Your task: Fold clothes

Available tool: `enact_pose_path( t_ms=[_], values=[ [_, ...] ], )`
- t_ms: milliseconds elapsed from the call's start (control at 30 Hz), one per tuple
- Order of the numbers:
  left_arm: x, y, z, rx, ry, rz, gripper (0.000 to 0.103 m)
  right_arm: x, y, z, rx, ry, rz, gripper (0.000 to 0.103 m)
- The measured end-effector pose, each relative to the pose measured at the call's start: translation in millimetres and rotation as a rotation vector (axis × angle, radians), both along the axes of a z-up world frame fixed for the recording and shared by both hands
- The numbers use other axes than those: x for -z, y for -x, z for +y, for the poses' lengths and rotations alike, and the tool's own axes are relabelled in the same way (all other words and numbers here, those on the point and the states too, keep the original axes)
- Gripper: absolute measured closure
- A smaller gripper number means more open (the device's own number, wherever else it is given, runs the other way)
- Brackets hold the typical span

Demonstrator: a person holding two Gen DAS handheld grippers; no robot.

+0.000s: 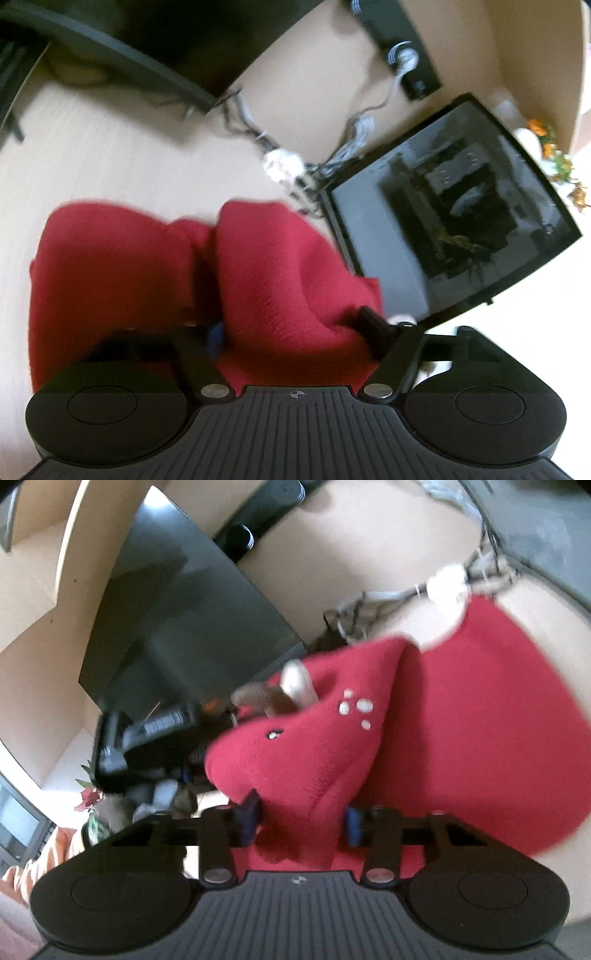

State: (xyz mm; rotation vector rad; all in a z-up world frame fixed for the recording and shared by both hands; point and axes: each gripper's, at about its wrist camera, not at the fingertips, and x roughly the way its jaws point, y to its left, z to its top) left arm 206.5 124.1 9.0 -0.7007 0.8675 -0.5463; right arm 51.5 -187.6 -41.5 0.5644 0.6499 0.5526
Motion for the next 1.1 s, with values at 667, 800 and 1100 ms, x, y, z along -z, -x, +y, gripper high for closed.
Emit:
enact_pose_path(
  t_ms=[667, 800, 1100],
  values=[
    [-30.1, 79.5, 19.6, 0.151, -0.296, -0.212, 0.042, -16.9, 24.8, -5.7, -0.013, 0.453, -0.043, 0.043],
    [-68.1, 75.3, 31.9, 0.105, -0.21, -0.33, 0.027, -48.3, 20.4, 6.6, -0.034, 0.454, -0.187, 0.038],
    [-10.1, 10.2, 5.9, 0.055, -0.141, -0.207, 0.038, 17.1, -8.5, 45.9, -0.251, 0.459, -0.189, 0.026]
  ],
)
